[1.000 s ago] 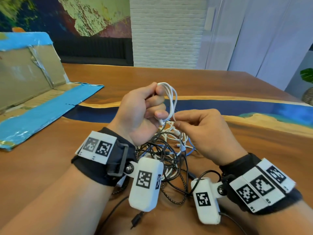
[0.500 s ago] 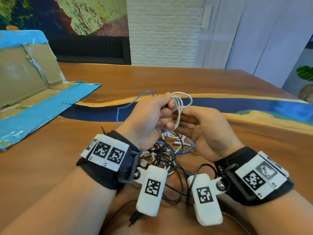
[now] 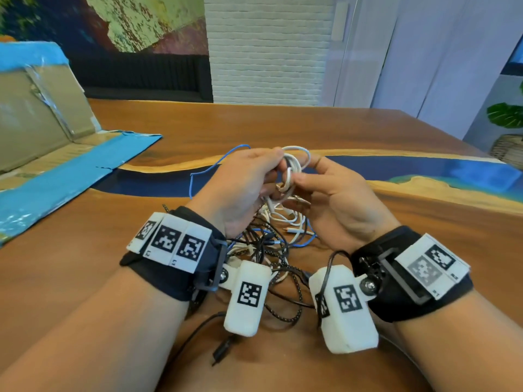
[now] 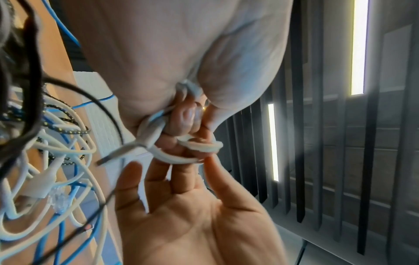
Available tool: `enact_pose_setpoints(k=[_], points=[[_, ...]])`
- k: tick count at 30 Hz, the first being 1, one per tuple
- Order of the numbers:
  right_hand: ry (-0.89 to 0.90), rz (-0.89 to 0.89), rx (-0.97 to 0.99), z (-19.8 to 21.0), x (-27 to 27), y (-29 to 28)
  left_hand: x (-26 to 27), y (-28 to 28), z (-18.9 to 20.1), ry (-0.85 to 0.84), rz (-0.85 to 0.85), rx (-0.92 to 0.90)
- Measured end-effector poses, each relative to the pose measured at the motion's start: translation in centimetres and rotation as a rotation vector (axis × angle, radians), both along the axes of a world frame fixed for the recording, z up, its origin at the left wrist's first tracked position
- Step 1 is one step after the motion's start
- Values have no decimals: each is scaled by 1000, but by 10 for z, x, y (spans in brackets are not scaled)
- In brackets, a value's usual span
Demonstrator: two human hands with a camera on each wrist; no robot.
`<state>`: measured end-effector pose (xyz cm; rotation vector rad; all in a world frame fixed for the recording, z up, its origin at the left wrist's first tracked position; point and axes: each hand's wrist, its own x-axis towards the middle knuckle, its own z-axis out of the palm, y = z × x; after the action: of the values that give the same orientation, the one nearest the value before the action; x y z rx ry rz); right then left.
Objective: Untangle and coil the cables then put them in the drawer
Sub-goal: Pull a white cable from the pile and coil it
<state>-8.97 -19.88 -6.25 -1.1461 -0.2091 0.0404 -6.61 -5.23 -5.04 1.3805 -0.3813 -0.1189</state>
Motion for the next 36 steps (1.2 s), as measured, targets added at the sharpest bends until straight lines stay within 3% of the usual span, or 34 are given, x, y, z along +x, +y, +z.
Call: enact_pose_setpoints(k=[3,6,11,16,22,26,32,36], points=[[-14,108,66,3,-6,3,2,0,-3,13,-13,-46],[-38,91,-22,-1,-4,2,4,-2,-8,33,-35,-18],[-60,-41,-153,-3,2,-5,0,-4,-8,11,-69,58],[-132,-351,-446,-12,8,-10,0,0,-6,-21,-26,38],[-126,-298,-250,-3,10,-22,10,14,-2,-1,65,-49],[-49,-136,63,11,3,-21,14,16,-2,39,126,-85],[-52,-103,-230,11,3,-31,16,25,7,154,167,-271],[-99,-177,-304,6,9,-39,13,24,9,213,66,-414]])
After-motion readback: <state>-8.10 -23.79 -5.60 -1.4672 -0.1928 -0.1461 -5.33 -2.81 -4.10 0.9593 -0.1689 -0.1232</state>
